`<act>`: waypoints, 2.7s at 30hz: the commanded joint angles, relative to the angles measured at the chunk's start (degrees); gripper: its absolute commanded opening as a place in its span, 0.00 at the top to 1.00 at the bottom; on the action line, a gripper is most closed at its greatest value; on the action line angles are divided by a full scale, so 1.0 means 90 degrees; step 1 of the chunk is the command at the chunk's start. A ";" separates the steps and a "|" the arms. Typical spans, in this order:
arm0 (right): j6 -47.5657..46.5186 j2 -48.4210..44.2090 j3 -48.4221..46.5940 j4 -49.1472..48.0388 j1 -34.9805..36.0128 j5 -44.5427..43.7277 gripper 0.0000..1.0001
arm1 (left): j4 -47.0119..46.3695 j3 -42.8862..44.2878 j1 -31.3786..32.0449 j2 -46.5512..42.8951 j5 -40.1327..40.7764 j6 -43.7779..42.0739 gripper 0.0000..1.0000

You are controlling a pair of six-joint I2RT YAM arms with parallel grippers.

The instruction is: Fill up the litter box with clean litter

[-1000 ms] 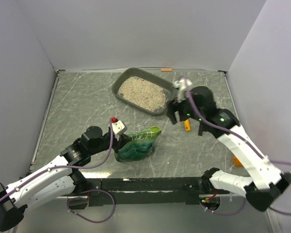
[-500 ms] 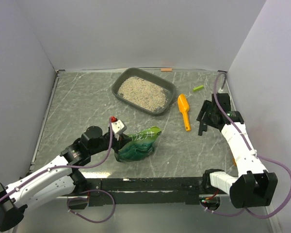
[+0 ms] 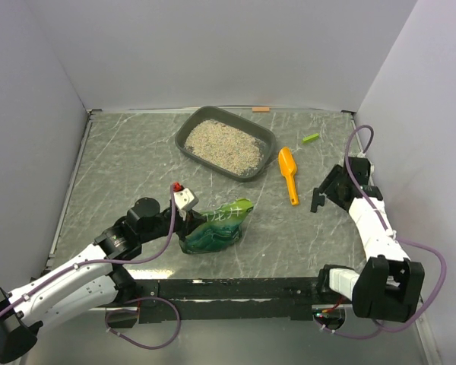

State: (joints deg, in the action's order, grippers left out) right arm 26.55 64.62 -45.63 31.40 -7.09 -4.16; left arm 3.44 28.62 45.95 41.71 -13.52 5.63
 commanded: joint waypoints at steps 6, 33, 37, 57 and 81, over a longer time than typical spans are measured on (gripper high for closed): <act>-0.0508 0.1012 -0.0145 -0.1076 -0.0813 0.1437 0.36 | -0.0041 0.0248 0.0001 -0.0133 -0.0168 0.0097 0.99; -0.0928 0.2585 -0.0438 -0.1477 -0.1087 0.1907 0.51 | 0.0018 0.0248 0.0001 0.0033 -0.0266 0.0127 0.99; -0.0918 0.2790 -0.0526 -0.1496 -0.1087 0.1957 0.54 | 0.0037 0.0238 0.0001 0.0053 -0.0256 0.0136 0.99; -0.0811 0.1669 -0.0311 -0.1419 -0.0912 0.2045 1.00 | -0.0089 0.0286 0.0011 -0.0016 -0.0139 0.0068 0.95; -0.1884 -0.1056 -0.2068 -0.0188 0.2017 0.3273 1.00 | 0.1511 0.2657 0.0001 0.0120 0.0214 0.0193 0.49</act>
State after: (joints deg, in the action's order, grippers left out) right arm 15.29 58.65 -59.68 28.69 7.27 16.80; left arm 14.24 45.47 45.95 41.76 -12.12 4.27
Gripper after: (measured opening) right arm 0.011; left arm 0.497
